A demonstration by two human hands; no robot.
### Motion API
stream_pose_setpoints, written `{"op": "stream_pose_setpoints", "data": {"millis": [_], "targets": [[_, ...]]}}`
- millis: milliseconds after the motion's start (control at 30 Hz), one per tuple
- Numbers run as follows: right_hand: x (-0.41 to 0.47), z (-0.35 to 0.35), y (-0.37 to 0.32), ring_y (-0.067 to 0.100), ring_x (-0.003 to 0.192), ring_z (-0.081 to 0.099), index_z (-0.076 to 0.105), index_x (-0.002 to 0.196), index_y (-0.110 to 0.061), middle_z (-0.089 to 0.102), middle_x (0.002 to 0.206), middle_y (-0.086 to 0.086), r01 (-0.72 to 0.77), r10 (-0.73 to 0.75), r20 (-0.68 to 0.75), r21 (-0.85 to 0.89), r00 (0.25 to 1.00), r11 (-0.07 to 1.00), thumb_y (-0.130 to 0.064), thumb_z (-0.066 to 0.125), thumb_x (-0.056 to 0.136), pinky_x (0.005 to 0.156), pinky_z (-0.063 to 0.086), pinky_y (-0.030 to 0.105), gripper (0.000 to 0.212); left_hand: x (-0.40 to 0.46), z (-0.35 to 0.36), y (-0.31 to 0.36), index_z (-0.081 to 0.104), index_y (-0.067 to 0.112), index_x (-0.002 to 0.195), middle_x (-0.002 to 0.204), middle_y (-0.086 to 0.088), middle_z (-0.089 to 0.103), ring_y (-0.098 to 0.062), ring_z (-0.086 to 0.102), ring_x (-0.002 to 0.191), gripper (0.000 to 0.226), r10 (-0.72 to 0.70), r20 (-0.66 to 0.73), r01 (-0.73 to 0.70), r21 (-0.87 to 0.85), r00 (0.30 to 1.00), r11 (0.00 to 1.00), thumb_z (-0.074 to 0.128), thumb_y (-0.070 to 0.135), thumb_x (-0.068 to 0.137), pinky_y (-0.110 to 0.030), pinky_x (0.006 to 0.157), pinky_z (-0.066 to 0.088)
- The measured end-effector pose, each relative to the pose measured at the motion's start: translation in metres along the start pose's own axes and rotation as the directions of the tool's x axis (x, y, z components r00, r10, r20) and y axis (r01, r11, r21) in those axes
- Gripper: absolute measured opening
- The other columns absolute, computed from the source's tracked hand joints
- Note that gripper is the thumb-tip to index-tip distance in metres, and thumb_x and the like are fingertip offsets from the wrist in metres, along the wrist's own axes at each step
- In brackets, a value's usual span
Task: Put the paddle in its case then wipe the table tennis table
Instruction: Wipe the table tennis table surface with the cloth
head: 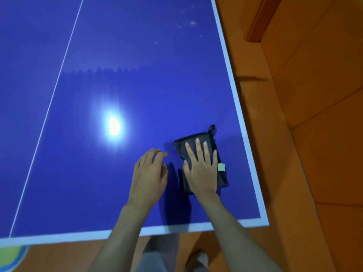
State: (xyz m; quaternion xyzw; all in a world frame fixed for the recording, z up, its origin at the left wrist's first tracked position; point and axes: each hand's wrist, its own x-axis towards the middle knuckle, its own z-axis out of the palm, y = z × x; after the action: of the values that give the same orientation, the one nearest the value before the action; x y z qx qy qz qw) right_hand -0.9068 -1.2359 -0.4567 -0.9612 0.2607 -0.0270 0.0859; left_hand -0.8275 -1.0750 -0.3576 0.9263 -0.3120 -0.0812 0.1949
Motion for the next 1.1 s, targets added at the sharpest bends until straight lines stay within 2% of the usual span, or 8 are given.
{"op": "stream_pose_setpoints", "data": {"millis": [133,267,433,700,967,1100], "targets": [[-0.087,-0.003,0.011,0.027,0.162,0.008,0.015,0.167,-0.032,0.011,0.175,0.003,-0.004,0.003,0.015,0.015,1.0,1.0,-0.048,0.031,0.107,0.128,0.017,0.057,0.064,-0.04,0.003,0.016,0.06,0.018,0.13,0.136,-0.003,0.057,-0.027,0.053,0.129,0.034,0.009,0.001,-0.009,0.015,1.0,1.0,0.059,0.011,0.097,-0.047,0.102,0.046],[-0.147,-0.008,0.024,0.027,0.162,0.009,0.016,0.167,-0.031,0.011,0.175,0.002,-0.01,0.009,0.013,0.022,1.0,1.0,-0.049,0.032,0.107,0.126,0.021,0.057,0.065,-0.06,0.003,0.029,0.061,0.018,0.129,0.136,-0.002,0.058,-0.027,0.054,0.129,0.034,-0.001,0.0,0.001,0.013,1.0,1.0,0.06,0.01,0.096,-0.046,0.102,0.046],[-0.15,-0.014,0.036,0.024,0.161,0.01,0.019,0.166,-0.035,0.013,0.175,-0.001,-0.015,0.014,0.022,0.038,1.0,0.999,-0.053,0.036,0.104,0.126,0.023,0.057,0.067,-0.061,0.004,0.042,0.052,0.015,0.142,0.137,-0.001,0.058,-0.025,0.053,0.129,0.044,-0.012,0.015,0.012,-0.008,1.0,1.0,0.058,0.012,0.098,-0.044,0.104,0.046],[-0.049,-0.012,0.042,0.027,0.161,0.013,0.023,0.165,-0.035,0.019,0.174,0.002,-0.074,0.075,-0.023,0.044,0.997,0.996,-0.054,0.04,0.102,0.127,0.016,0.058,0.068,-0.011,0.016,0.037,0.051,0.018,0.143,0.141,0.0,0.055,-0.023,0.051,0.133,0.043,-0.024,0.052,0.024,-0.008,0.998,1.0,0.056,0.014,0.1,-0.043,0.109,0.044],[0.136,-0.01,0.049,0.029,0.16,0.014,0.028,0.163,-0.038,0.021,0.173,0.002,-0.112,0.112,-0.096,0.0,0.989,0.994,-0.055,0.042,0.101,0.127,0.011,0.058,0.066,0.09,0.019,0.014,0.059,0.017,0.135,0.141,-0.003,0.054,-0.027,0.053,0.129,0.038,-0.085,0.044,0.086,-0.028,0.995,0.996,0.058,0.009,0.098,-0.046,0.103,0.048],[0.232,-0.007,0.054,0.029,0.16,0.014,0.03,0.162,-0.04,0.021,0.173,0.0,-0.147,0.144,-0.126,-0.014,0.982,0.989,-0.056,0.041,0.101,0.126,0.012,0.059,0.065,0.139,0.022,0.012,0.059,0.016,0.135,0.144,-0.005,0.052,-0.029,0.05,0.134,0.043,-0.026,0.059,0.026,-0.013,0.998,1.0,0.06,0.004,0.094,-0.047,0.105,0.047]]}}
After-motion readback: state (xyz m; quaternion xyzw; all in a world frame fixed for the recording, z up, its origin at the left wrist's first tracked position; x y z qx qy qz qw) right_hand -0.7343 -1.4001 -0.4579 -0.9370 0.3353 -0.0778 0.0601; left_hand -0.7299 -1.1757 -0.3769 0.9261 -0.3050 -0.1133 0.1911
